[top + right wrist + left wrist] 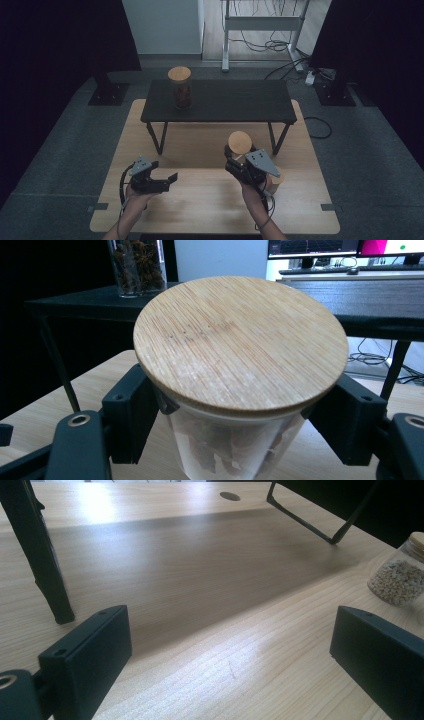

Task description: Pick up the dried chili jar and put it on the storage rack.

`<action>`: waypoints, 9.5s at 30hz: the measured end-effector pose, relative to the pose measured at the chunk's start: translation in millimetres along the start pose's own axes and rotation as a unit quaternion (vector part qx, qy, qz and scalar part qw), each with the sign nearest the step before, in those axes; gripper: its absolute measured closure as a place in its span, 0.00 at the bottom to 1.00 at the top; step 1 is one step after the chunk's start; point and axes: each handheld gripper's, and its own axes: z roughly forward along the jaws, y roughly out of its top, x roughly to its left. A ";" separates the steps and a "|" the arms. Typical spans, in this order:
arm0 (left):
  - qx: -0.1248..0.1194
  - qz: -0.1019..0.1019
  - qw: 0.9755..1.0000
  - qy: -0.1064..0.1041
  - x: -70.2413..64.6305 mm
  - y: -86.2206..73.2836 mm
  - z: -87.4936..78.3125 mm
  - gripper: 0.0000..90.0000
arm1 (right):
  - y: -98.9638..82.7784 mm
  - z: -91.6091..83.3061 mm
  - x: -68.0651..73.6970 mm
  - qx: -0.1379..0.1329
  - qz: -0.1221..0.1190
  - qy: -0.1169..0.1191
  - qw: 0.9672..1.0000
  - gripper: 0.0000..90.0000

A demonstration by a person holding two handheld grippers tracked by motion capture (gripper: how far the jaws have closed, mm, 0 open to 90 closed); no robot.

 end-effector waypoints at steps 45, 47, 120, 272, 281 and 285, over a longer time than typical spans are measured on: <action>0.004 -0.014 1.000 -0.002 6.7 -1.7 4.6 0.03 | 28.9 24.2 -14.0 -0.038 -0.003 -0.013 0.999 0.28; 0.005 -0.015 1.000 -0.002 8.0 -1.6 4.8 0.03 | 31.5 26.6 -14.6 -0.037 -0.004 -0.013 0.999 0.28; 0.025 -0.014 1.000 -0.013 11.4 -6.3 15.0 0.03 | 90.9 106.7 -24.4 -0.021 -0.018 -0.051 0.998 0.28; 0.032 0.002 0.999 -0.007 8.2 -7.0 16.2 0.04 | 50.1 65.7 -34.0 0.004 0.004 -0.005 1.000 0.11; 0.033 0.006 0.999 -0.008 5.2 -7.1 16.9 0.04 | 38.8 53.3 -32.4 0.006 0.006 0.001 1.000 0.11; 0.034 0.008 0.999 -0.009 3.8 -7.1 17.2 0.04 | 35.7 49.0 -32.7 0.010 0.005 0.005 1.000 0.11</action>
